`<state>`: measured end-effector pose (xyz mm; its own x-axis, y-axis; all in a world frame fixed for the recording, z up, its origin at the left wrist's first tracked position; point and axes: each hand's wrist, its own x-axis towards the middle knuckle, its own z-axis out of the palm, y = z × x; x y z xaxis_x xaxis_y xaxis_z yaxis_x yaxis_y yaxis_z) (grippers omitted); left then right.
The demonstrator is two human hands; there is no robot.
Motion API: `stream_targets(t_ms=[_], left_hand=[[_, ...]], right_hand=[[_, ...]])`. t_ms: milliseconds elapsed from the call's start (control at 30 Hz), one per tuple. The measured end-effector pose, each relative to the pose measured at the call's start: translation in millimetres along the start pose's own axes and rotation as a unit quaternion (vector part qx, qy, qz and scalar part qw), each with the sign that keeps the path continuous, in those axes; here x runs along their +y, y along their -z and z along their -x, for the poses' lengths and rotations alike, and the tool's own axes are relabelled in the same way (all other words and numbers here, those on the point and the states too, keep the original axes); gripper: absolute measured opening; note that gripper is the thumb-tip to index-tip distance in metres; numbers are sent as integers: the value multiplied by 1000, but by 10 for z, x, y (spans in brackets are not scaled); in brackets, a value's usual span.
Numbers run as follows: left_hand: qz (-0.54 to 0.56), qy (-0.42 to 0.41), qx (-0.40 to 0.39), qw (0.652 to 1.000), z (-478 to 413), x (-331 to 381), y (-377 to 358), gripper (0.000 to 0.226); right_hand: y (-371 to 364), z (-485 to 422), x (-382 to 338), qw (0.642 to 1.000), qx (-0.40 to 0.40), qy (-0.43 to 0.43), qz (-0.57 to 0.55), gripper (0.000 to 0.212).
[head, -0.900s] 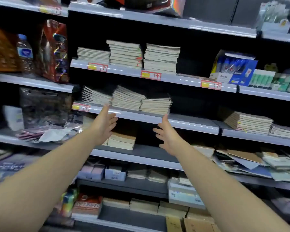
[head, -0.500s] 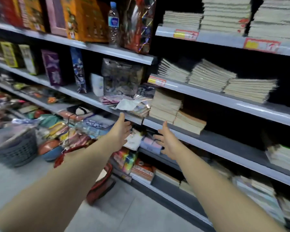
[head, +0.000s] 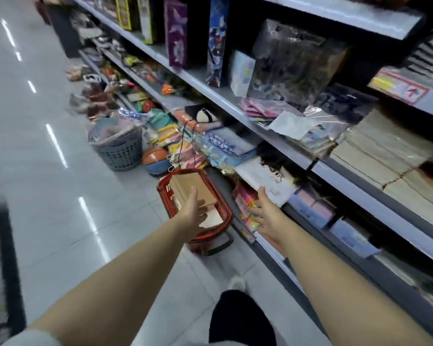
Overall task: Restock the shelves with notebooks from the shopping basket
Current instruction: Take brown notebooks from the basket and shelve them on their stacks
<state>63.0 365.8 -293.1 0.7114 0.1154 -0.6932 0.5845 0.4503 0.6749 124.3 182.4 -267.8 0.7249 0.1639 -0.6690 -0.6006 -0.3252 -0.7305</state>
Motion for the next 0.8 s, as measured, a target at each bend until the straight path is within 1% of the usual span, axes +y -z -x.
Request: stream_targets(t_ms=[167,333,500,700,800], left_hand=[[33,-10,40,999,-575,306,30,87],[55,22,95,994,-1145,590,-100,86],[98,34,143,984,-1710,738,-132,88],[118,61,166,977,-2339,781,-13,86],[118,63,155,979,-2672,775,86,86]], right_hand=[[3,-883,-358,999,-32,-8,43,85],[27,-1722,-621,990,-80,-57,99,83],[17,-2447,-734,982,-89,-81,146,80],[-235,-3147,-644,955,-150,-130,219,76],[-404,-3455,-539,950,-156,-139,230,75]])
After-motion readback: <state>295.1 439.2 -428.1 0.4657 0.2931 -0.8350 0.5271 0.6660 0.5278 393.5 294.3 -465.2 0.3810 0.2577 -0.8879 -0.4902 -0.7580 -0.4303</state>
